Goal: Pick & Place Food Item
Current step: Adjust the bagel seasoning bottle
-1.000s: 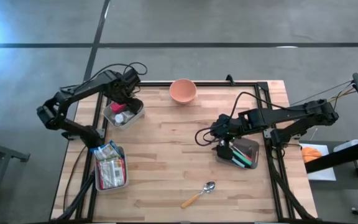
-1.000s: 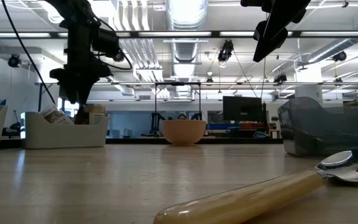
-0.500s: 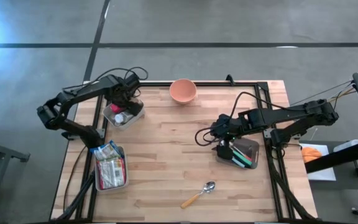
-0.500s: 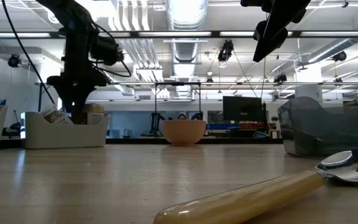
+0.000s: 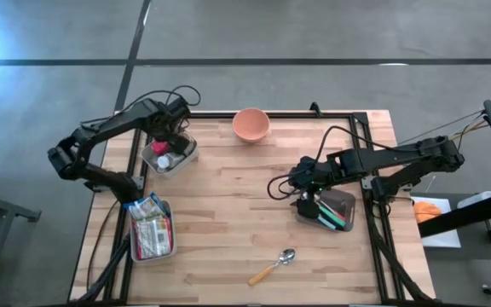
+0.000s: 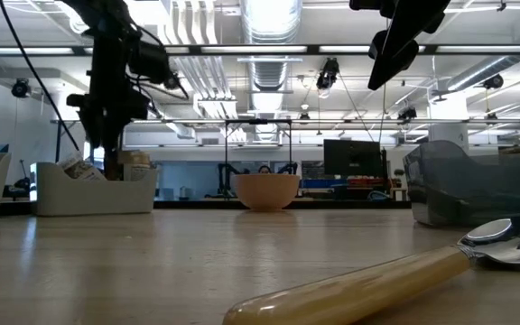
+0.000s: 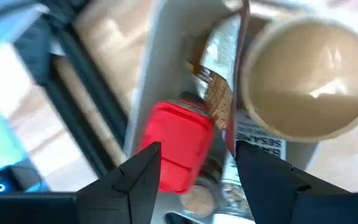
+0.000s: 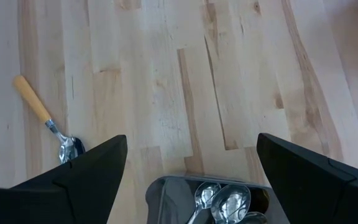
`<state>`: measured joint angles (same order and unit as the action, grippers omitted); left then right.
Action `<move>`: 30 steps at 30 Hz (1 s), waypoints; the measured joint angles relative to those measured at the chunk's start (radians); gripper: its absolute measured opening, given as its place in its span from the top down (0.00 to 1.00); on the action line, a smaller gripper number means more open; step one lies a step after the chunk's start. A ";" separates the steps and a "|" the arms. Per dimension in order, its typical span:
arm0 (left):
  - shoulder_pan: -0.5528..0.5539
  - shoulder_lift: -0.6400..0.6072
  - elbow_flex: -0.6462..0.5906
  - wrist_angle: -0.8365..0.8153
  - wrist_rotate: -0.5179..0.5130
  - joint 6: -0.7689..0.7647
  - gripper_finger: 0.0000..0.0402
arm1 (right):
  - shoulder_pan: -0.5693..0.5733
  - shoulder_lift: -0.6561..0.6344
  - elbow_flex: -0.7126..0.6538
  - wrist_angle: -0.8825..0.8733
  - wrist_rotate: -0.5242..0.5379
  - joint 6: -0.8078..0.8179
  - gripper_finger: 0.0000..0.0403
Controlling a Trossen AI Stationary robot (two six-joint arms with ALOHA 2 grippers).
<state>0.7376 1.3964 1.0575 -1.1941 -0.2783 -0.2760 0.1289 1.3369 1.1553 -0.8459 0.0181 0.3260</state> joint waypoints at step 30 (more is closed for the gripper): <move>-0.603 -0.286 0.031 -0.038 0.095 -0.321 0.49 | 0.002 0.000 0.000 0.023 -0.006 0.084 0.11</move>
<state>0.1345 1.1099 1.0885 -1.2324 -0.1832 -0.5970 0.1314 1.3369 1.1553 -0.8234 0.0122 0.4096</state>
